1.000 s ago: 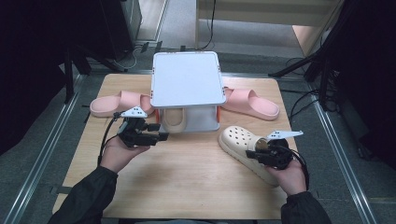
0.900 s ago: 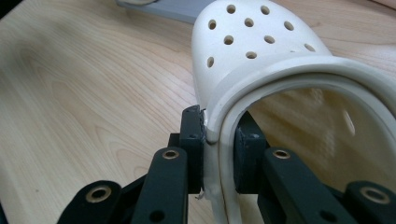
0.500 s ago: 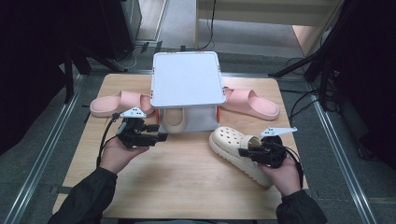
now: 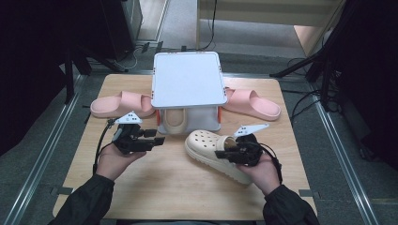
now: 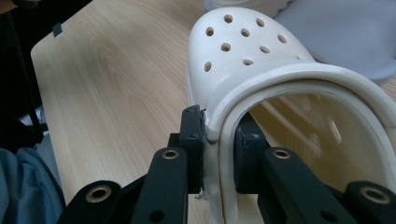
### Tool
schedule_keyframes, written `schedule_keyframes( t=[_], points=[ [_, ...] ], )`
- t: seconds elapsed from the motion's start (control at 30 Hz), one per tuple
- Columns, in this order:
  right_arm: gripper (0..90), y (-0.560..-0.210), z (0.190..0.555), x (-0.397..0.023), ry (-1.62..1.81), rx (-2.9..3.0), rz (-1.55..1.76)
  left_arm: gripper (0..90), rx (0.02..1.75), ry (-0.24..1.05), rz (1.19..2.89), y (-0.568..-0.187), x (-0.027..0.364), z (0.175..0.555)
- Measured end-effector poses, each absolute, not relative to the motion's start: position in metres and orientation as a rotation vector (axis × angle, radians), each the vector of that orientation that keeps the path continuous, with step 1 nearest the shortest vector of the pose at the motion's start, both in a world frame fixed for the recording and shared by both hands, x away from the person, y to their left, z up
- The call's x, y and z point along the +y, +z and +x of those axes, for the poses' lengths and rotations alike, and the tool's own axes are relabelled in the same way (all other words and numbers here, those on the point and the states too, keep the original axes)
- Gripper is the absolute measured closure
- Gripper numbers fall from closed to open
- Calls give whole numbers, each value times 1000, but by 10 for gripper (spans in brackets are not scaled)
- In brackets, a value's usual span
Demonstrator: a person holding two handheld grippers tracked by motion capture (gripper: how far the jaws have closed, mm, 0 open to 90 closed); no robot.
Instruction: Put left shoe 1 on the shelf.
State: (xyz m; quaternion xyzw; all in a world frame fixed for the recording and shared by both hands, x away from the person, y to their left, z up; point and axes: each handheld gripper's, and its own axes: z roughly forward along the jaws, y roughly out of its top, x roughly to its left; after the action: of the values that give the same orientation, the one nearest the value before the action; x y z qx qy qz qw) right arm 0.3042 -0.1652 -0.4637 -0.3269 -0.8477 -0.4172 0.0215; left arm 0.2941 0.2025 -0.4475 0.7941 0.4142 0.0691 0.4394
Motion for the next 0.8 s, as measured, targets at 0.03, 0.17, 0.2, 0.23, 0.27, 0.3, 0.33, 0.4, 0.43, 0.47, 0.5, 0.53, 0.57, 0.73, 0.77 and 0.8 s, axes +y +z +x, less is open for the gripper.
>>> schedule_keyframes(
  t=[0.03, 0.17, 0.2, 0.23, 0.27, 0.3, 0.33, 0.4, 0.43, 0.47, 0.5, 0.53, 0.57, 0.73, 0.77, 0.8],
  points=[
    [783, -465, 305, -161, -1283, -2629, -1000, 483, 1033, 173, 1971, -448, 202, 293],
    [783, -471, 310, -144, -1256, -2639, -964, 484, 1034, 158, 1976, -451, 201, 291],
    [782, -472, 310, -141, -1255, -2641, -951, 490, 1034, 158, 1976, -451, 201, 291],
    [782, -474, 309, -137, -1255, -2645, -942, 501, 1025, 160, 1990, -452, 200, 290],
    [782, -475, 309, -135, -1254, -2643, -934, 515, 1022, 157, 1987, -452, 200, 290],
    [780, -476, 308, -134, -1258, -2642, -925, 530, 1019, 146, 1980, -451, 201, 290],
    [779, -478, 307, -133, -1254, -2638, -926, 544, 1017, 140, 1969, -451, 201, 290],
    [775, -480, 306, -131, -1243, -2643, -920, 564, 1024, 114, 1969, -452, 198, 290],
    [775, -480, 306, -131, -1243, -2643, -920, 564, 1024, 114, 1969, -452, 198, 290],
    [767, -482, 304, -129, -1231, -2663, -897, 567, 1030, 99, 1991, -453, 196, 291],
    [757, -482, 303, -128, -1221, -2673, -893, 578, 1032, 98, 1999, -454, 195, 291],
    [743, -482, 302, -127, -1228, -2681, -879, 601, 1030, 100, 2006, -455, 194, 291],
    [719, -481, 301, -127, -1233, -2686, -881, 621, 1026, 93, 2005, -455, 193, 291],
    [690, -471, 298, -144, -1311, -2635, -916, 714, 1008, 72, 2008, -456, 192, 291],
    [702, -468, 298, -149, -1345, -2622, -923, 723, 1004, 68, 2011, -456, 191, 291],
    [727, -465, 297, -155, -1381, -2612, -933, 729, 1002, 63, 2012, -457, 190, 292]
  ],
)
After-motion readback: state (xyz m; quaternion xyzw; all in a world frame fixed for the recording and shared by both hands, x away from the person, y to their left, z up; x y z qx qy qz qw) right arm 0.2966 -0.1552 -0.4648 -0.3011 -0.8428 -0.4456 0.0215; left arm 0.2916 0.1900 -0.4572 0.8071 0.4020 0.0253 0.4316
